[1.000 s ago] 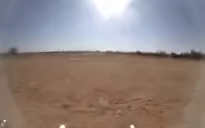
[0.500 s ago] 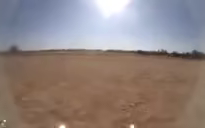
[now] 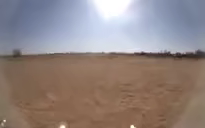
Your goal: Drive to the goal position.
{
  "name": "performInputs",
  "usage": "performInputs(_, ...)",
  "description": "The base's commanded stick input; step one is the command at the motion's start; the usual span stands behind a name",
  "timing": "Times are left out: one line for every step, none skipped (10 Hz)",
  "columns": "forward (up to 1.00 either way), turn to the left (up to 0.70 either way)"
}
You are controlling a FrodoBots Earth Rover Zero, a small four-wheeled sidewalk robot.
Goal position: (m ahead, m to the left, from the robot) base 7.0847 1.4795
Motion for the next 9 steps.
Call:
performInputs(1.00, 0.00)
performInputs(1.00, 0.00)
performInputs(1.00, 0.00)
performInputs(1.00, 0.00)
performInputs(1.00, 0.00)
performInputs(1.00, 0.00)
performInputs(1.00, 0.00)
performInputs(1.00, 0.00)
performInputs(1.00, 0.00)
